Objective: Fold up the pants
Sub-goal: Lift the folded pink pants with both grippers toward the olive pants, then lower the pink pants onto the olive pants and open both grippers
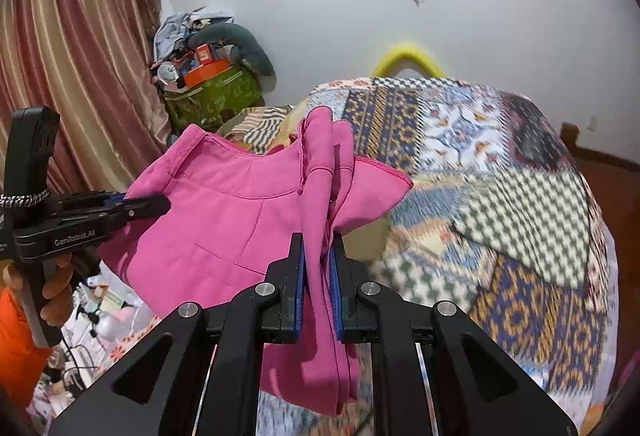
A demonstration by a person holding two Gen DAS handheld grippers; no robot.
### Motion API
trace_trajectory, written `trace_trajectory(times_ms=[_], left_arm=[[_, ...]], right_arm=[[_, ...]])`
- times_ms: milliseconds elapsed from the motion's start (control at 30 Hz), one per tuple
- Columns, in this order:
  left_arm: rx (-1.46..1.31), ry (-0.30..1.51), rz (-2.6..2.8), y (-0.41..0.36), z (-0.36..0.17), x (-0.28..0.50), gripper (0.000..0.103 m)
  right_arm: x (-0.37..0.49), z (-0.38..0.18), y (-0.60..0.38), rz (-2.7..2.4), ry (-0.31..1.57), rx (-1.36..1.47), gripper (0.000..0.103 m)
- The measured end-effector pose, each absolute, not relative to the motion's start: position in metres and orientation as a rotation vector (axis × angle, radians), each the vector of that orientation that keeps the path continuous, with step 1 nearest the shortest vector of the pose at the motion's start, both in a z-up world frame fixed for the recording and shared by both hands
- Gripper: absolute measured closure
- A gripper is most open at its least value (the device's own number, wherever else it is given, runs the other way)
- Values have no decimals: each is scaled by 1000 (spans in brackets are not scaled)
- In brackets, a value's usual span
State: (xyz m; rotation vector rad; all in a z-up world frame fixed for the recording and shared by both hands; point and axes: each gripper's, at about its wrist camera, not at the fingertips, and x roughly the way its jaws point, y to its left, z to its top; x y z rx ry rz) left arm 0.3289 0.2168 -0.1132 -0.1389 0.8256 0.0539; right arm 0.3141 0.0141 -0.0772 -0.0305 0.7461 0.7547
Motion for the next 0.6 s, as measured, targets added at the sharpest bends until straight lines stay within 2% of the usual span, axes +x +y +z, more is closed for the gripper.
trace_trajectory(times_ms=[233, 600], left_arm=[[-135, 848, 121, 254, -145, 371, 83], [-158, 943, 192, 298, -239, 433, 83]], right_arm=[[354, -93, 58, 768, 752, -102, 93], [407, -170, 114, 741, 865, -152, 93]])
